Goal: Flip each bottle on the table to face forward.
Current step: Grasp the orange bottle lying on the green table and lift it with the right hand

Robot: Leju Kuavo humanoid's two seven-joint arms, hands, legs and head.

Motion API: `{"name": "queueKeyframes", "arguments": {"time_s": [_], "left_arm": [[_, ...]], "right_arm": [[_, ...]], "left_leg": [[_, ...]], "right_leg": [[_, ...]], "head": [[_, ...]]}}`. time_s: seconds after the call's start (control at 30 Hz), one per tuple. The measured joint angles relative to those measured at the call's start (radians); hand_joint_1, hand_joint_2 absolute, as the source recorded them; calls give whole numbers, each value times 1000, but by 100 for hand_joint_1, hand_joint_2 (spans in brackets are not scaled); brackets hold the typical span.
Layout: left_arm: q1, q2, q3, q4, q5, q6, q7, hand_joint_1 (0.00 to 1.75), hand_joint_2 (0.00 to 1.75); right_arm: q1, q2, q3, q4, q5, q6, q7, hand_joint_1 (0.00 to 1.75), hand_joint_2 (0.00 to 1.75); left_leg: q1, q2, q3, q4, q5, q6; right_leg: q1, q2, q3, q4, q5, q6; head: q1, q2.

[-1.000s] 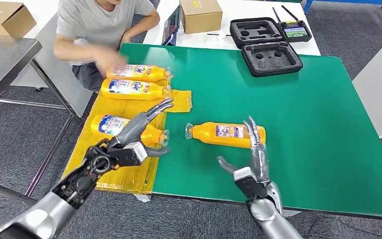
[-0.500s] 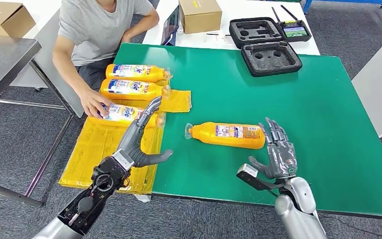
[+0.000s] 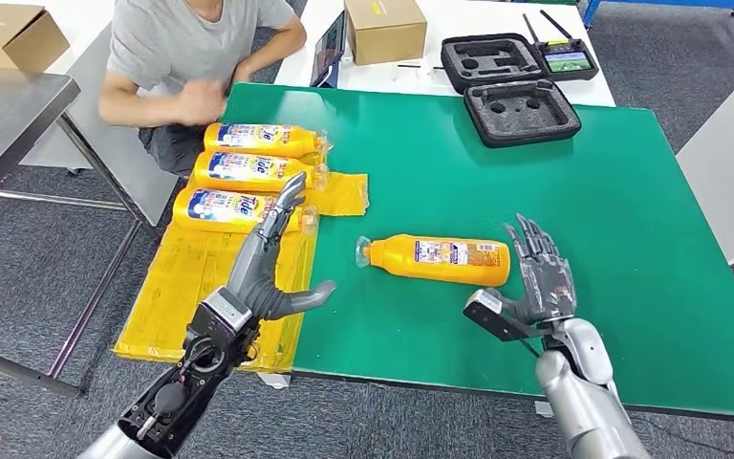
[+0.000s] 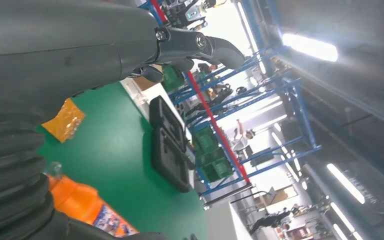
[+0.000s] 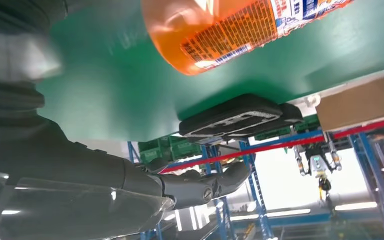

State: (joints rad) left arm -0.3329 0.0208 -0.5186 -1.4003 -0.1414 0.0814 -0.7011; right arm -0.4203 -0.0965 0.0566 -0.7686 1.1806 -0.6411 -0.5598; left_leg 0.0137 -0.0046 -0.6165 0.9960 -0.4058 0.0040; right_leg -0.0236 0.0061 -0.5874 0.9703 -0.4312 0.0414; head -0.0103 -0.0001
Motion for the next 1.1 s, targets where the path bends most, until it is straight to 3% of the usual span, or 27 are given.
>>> {"name": "queueKeyframes", "arguments": {"time_s": [0.23, 0.53, 1.1], "left_arm": [[-6, -14, -33, -4, 43, 6, 0, 0, 175], [-15, -32, -55, -4, 58, -7, 0, 0, 175], [-23, -36, -63, -2, 59, -13, 0, 0, 175]], "right_arm": [[-90, -6, 46, 115, 13, 19, -17, 0, 175], [-195, -7, 72, 222, -83, 111, -126, 0, 175], [-258, 44, 127, 327, -94, 195, -135, 0, 175]], "left_leg": [[0, 0, 0, 0, 0, 0], [0, 0, 0, 0, 0, 0], [0, 0, 0, 0, 0, 0]], "right_leg": [[0, 0, 0, 0, 0, 0], [0, 0, 0, 0, 0, 0], [0, 0, 0, 0, 0, 0]], "head": [[0, 0], [0, 0], [0, 0]]}}
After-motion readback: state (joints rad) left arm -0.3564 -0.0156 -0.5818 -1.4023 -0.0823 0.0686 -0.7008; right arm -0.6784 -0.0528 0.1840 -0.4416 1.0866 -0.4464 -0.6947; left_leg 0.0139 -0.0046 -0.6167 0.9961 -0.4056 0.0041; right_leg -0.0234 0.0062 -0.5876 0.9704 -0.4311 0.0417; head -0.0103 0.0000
